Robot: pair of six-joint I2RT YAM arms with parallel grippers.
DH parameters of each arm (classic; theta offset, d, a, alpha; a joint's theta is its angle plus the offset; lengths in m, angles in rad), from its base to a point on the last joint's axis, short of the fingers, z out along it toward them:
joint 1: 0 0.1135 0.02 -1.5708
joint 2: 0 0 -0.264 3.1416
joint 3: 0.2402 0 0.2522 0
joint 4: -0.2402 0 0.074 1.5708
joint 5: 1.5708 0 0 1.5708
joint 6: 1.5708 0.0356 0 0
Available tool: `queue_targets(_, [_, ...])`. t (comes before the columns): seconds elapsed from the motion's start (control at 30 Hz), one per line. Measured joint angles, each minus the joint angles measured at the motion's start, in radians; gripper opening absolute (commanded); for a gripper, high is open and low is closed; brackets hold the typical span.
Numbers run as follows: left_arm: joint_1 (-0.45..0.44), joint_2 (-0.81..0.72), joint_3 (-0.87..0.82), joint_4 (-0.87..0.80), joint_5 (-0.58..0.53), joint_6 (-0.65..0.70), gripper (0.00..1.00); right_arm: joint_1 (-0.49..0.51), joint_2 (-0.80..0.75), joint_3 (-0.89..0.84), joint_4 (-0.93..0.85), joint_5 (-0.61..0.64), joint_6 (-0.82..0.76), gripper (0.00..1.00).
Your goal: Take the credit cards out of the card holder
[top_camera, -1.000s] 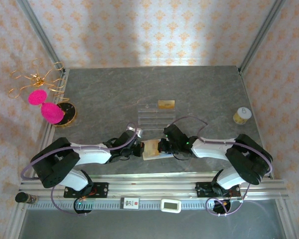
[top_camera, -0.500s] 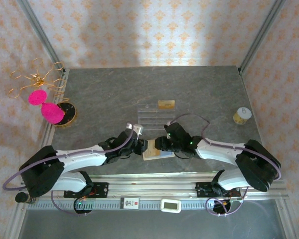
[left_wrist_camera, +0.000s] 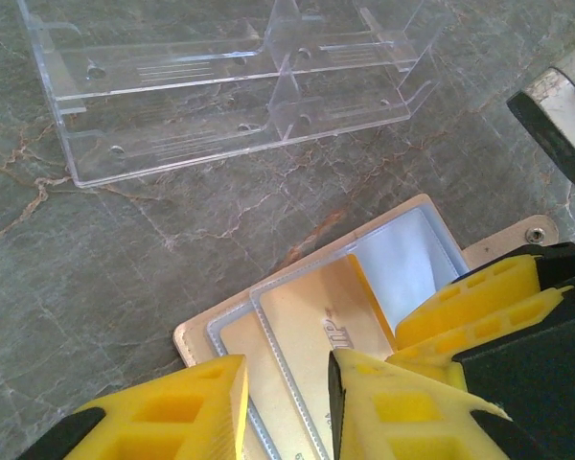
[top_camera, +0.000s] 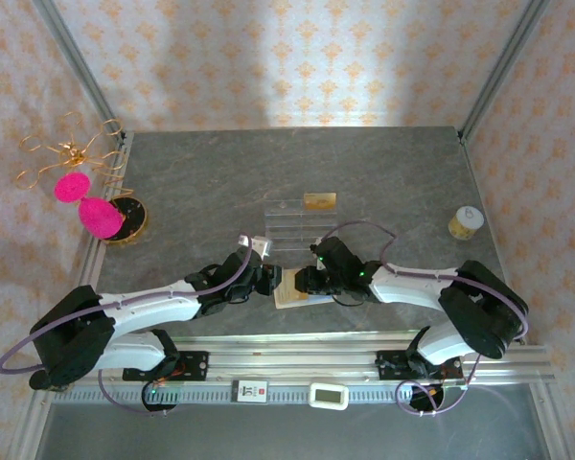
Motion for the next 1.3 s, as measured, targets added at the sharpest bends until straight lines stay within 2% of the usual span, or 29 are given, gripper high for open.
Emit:
queue_targets(0.37, [0.0, 0.0, 0.0, -0.001, -0.001, 0.0, 0.28, 0.0, 0.036, 0.0, -0.011, 0.05, 0.012, 0.27])
queue_targets(0.77, [0.0, 0.0, 0.001, -0.007, 0.008, 0.005, 0.31, 0.0, -0.021, -0.008, -0.097, 0.173, 0.043, 0.32])
queue_targets(0.83, [-0.002, 0.002, 0.007, -0.007, 0.024, 0.008, 0.3, 0.0, -0.032, -0.01, -0.11, 0.188, 0.045, 0.27])
queue_targets(0.93, [-0.026, 0.034, 0.036, 0.004, 0.046, 0.02, 0.23, -0.005, -0.047, -0.01, -0.116, 0.181, 0.039, 0.24])
queue_targets(1.13, [-0.068, 0.172, 0.093, 0.056, 0.107, 0.031, 0.16, -0.066, -0.05, -0.019, -0.087, 0.09, 0.02, 0.25])
queue_targets(1.3, [-0.069, 0.253, 0.104, 0.075, 0.134, 0.035, 0.01, -0.111, -0.05, -0.023, -0.075, 0.021, -0.004, 0.25])
